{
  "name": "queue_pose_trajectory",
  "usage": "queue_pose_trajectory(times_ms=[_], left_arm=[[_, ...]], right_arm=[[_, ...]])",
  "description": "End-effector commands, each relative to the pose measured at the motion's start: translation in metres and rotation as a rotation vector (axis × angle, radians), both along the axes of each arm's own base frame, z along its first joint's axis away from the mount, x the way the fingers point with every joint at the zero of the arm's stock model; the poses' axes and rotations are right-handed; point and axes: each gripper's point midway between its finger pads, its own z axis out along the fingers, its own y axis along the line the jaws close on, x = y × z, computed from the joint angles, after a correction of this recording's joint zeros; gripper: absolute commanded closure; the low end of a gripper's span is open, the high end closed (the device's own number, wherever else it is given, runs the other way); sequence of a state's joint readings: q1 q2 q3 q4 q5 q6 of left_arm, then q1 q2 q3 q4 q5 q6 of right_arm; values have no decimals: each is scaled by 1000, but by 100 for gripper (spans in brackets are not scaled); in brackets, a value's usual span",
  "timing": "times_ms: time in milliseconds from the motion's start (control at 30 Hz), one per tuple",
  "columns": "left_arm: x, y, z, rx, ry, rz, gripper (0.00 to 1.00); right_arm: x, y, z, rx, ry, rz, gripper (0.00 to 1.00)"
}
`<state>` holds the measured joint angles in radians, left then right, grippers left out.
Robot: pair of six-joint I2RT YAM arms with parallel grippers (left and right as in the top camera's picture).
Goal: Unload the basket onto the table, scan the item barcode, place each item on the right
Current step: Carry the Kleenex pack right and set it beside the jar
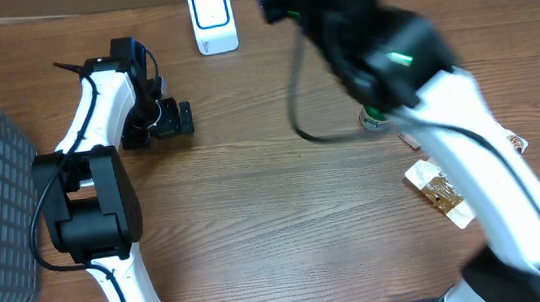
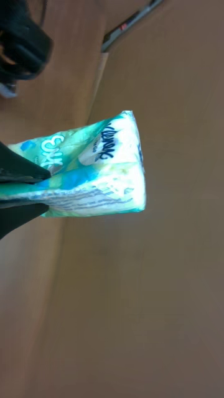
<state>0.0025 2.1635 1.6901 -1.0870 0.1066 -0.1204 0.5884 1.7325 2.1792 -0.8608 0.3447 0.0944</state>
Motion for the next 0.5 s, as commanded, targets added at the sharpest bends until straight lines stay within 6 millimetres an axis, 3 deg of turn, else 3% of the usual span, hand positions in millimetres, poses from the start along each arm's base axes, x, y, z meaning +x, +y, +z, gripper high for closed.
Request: queue_pose_trajectory(times_ms=[0, 167, 233, 467], left_arm=[[9, 2, 21, 6, -60, -5, 0], [9, 2, 21, 6, -60, -5, 0], [9, 2, 21, 6, -60, -5, 0], [9, 2, 21, 6, -60, -5, 0]], right_arm=[[-12, -55, -2, 144, 101, -164, 96], [-30, -143, -34, 210, 276, -425, 96], [-37, -167, -50, 223, 354, -488, 96], [-57, -223, -106, 236, 595, -618, 96]])
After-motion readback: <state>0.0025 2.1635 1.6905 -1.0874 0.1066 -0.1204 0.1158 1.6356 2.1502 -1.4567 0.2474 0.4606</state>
